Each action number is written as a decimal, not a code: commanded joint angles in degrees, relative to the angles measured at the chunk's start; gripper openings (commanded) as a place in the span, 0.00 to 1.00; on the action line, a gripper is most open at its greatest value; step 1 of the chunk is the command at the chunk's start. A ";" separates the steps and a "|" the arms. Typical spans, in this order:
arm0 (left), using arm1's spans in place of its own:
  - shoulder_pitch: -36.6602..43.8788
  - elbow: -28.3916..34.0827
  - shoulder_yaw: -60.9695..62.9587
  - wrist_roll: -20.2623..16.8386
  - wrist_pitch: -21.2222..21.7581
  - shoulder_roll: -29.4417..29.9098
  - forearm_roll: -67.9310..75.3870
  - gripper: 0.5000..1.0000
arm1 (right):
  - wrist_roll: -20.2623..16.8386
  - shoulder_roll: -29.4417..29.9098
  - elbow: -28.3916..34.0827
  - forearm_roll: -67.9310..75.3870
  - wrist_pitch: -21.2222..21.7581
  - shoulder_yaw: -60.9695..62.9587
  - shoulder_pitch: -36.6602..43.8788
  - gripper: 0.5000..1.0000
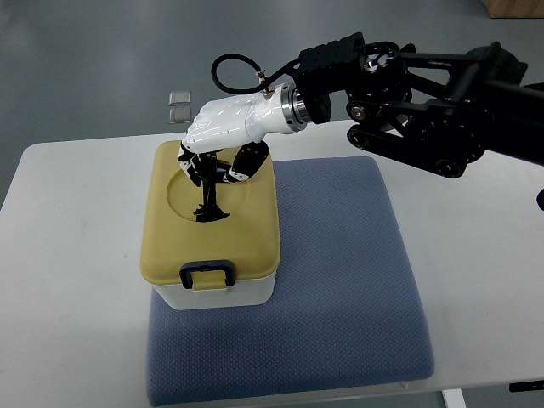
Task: Open white storage box with right hand
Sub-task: 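Lift the yellow lid off the white box with the right hand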
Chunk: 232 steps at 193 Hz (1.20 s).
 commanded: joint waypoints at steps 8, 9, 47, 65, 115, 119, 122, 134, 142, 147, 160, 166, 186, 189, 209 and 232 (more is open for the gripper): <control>0.02 -0.06 0.00 0.00 0.00 0.00 -0.01 1.00 | 0.34 0.44 0.10 0.44 -1.40 0.82 0.00 0.00; 0.02 -0.06 0.00 0.00 0.00 0.00 -0.01 1.00 | 0.34 0.44 0.10 0.44 -1.40 0.82 0.00 0.00; -0.07 0.03 0.00 0.00 0.00 0.00 -0.01 1.00 | 0.52 0.52 0.18 0.70 -1.76 3.98 0.18 0.00; 0.02 0.03 0.00 0.00 0.00 0.00 -0.01 1.00 | 0.52 0.35 0.10 0.88 -1.49 6.18 0.61 0.00; 0.02 0.03 0.00 0.00 0.00 0.00 0.07 1.00 | 0.61 -4.84 0.36 0.96 -0.96 10.05 2.55 0.00; -0.07 0.03 0.00 0.00 0.00 0.00 -0.01 1.00 | 0.61 -5.36 0.36 0.96 -0.96 10.05 2.99 0.00; 0.02 0.03 0.00 0.00 0.00 0.00 -0.01 1.00 | 0.61 -5.80 0.36 0.96 -0.96 10.05 3.25 0.00; 0.02 -0.06 0.00 0.00 0.00 0.00 -0.01 1.00 | 0.87 -7.30 0.36 0.96 -0.96 10.05 3.52 0.00; 0.02 0.03 0.00 0.00 0.00 0.00 0.07 1.00 | 1.40 -8.62 0.36 0.88 -0.96 10.05 3.52 0.00; 0.02 -0.06 0.00 0.00 0.00 0.00 0.07 1.00 | 1.58 -9.32 0.36 0.88 -0.88 10.05 3.60 0.00; -0.07 0.03 0.00 0.00 0.00 0.00 -0.01 1.00 | 1.66 -10.90 0.36 0.88 -0.44 10.05 3.60 0.00; 0.02 0.03 0.00 0.00 0.00 0.00 -0.01 1.00 | 1.66 -11.78 0.36 0.88 0.09 10.05 3.60 0.00; 0.02 0.03 0.00 0.00 0.00 0.00 -0.01 1.00 | 1.66 -15.12 0.36 0.88 1.32 10.05 3.34 0.00; 0.02 0.03 0.00 0.00 0.00 0.00 -0.01 1.00 | 1.75 -15.47 0.45 0.88 1.32 10.05 3.25 0.00; 0.02 0.03 0.00 0.00 0.00 0.00 -0.01 1.00 | 1.93 -18.64 0.53 0.88 1.41 9.96 2.72 0.00; -0.07 0.03 0.00 0.00 0.00 0.00 -0.01 1.00 | 2.10 -22.15 0.45 0.79 1.50 9.87 1.85 0.00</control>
